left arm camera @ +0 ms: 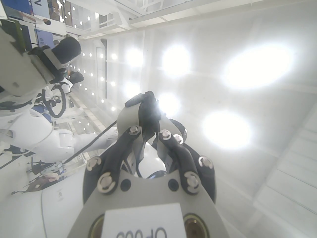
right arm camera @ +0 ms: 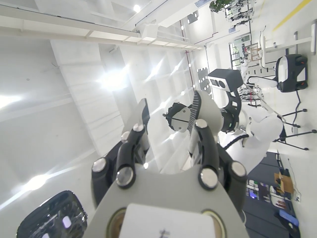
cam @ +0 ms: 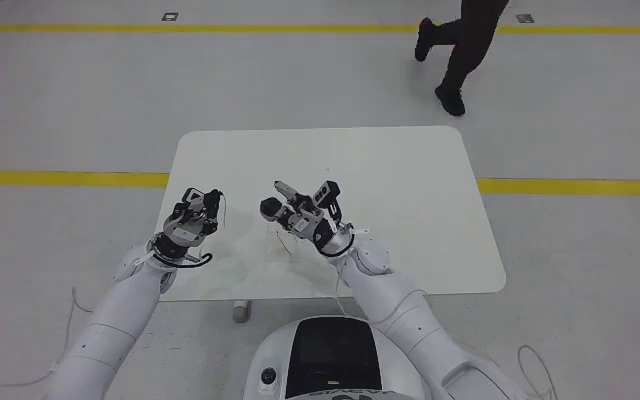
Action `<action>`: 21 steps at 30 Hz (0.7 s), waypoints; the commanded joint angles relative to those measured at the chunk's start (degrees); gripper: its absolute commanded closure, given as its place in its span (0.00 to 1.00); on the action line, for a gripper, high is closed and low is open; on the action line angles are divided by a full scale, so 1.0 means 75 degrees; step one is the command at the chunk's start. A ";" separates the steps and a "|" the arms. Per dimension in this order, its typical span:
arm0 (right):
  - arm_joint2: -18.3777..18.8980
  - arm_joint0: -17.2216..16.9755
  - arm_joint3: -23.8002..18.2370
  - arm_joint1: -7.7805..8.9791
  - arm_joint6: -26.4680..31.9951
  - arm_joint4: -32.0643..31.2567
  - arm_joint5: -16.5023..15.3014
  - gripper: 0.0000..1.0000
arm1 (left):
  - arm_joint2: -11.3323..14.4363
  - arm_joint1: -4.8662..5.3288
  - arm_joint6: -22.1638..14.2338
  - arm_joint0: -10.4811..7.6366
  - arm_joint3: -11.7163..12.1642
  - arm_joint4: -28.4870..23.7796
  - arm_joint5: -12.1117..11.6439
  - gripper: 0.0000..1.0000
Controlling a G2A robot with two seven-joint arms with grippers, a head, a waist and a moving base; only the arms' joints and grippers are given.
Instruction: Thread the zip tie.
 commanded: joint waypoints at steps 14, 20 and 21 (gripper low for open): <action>0.0831 -0.0910 -0.2556 0.0543 -0.2160 -0.4670 -0.0418 0.00 | 0.0000 0.0000 0.0000 0.0000 0.0000 0.0000 0.0000 1.00; 0.1030 -0.1000 -0.2902 0.0621 -0.2098 -0.4885 -0.0375 0.00 | 0.0000 0.0000 0.0000 0.0000 0.0000 0.0000 0.0000 1.00; 0.1030 -0.1000 -0.2902 0.0621 -0.2098 -0.4885 -0.0375 0.00 | 0.0000 0.0000 0.0000 0.0000 0.0000 0.0000 0.0000 1.00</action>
